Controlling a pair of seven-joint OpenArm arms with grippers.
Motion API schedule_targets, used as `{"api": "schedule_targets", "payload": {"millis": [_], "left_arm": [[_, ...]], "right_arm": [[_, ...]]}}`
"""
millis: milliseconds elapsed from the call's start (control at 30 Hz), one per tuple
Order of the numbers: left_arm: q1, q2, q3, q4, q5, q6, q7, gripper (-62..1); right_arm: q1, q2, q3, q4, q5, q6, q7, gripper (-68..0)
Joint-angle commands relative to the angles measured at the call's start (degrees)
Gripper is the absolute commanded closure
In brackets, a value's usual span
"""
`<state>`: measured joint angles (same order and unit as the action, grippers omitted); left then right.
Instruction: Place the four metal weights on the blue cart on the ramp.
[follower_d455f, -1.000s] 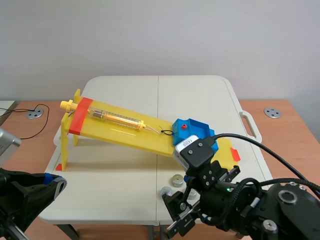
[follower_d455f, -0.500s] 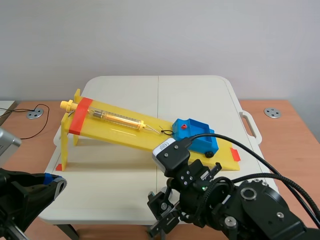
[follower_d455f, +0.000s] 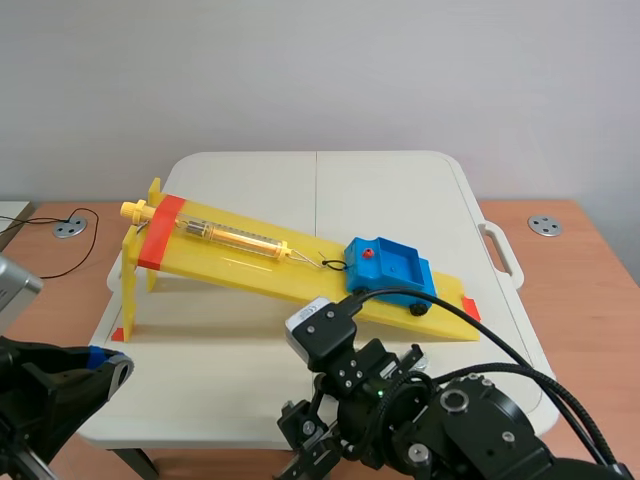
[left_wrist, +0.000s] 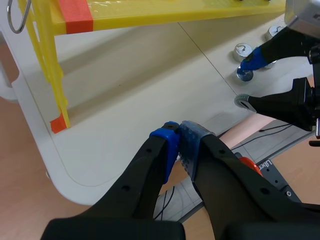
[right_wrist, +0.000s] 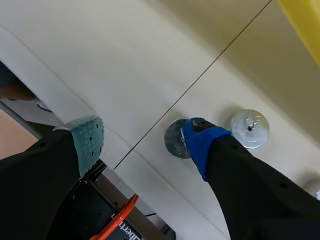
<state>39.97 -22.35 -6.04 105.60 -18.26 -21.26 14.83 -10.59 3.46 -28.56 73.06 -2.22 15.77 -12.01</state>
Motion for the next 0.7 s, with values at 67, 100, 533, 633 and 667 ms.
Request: {"api": "schedule_targets", "payload": {"millis": [67, 100, 533, 633, 667], "left_arm": [[-1.11, 0.74, -0.72, 3.82, -2.97, -1.42, -5.46, -3.6], [-1.11, 0.74, -0.72, 3.82, -2.97, -1.42, -5.46, -3.6], [-1.11, 0.76, -0.72, 3.82, -2.97, -1.42, -5.31, -3.6], [-1.11, 0.74, -0.72, 3.82, -2.97, -1.42, -5.31, -3.6], [-1.11, 0.74, -0.72, 3.82, -2.97, -1.42, -5.31, -3.6]], "right_arm": [[5.22, -1.27, -0.76, 1.03, 0.87, -1.44, 8.33, -34.6], [5.38, -1.25, -0.76, 0.59, 0.87, -1.44, 8.35, -34.6], [5.33, -0.66, -0.76, -1.73, 0.87, -3.17, 5.09, -16.3], [5.35, 0.07, -0.76, -2.29, 0.87, -3.98, 5.03, -10.6], [5.35, 0.22, -0.76, -2.56, 0.87, -3.98, 5.01, -8.1]]}}
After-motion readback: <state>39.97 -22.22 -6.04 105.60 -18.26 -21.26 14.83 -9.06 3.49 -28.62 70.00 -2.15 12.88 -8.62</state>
